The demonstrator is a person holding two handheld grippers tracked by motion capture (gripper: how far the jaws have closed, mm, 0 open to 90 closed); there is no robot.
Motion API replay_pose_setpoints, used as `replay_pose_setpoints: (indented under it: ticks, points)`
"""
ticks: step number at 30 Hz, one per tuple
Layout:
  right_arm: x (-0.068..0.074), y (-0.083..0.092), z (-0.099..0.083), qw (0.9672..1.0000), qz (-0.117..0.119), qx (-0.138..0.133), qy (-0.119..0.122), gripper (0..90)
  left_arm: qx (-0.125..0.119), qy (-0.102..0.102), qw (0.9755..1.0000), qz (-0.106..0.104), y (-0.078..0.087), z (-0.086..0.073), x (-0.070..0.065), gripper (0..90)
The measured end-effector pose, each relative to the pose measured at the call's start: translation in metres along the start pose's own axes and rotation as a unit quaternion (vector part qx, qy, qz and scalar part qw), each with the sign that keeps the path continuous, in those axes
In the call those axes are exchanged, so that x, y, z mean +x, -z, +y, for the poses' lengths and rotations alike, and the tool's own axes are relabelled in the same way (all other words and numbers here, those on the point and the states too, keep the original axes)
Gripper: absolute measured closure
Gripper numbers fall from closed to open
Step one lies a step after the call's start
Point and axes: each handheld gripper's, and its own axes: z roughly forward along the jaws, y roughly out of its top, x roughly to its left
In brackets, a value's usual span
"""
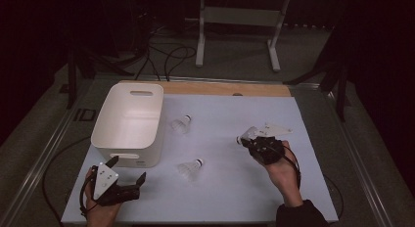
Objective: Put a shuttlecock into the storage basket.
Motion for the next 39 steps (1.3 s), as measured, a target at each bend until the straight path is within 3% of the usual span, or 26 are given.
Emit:
replay_pose_setpoints:
  ticks: [13, 39]
  points:
    - [0.010, -0.004, 0.019, 0.9998, 0.008, -0.006, 0.019, 87.2, -0.003, -0.005, 0.9999, -0.009, 0.000, 0.000, -0.001, 0.1]
    - [0.022, -0.010, 0.041, 0.9992, 0.026, -0.023, 0.018, 87.2, -0.002, -0.013, 0.9998, -0.012, 0.000, 0.000, -0.002, 0.1]
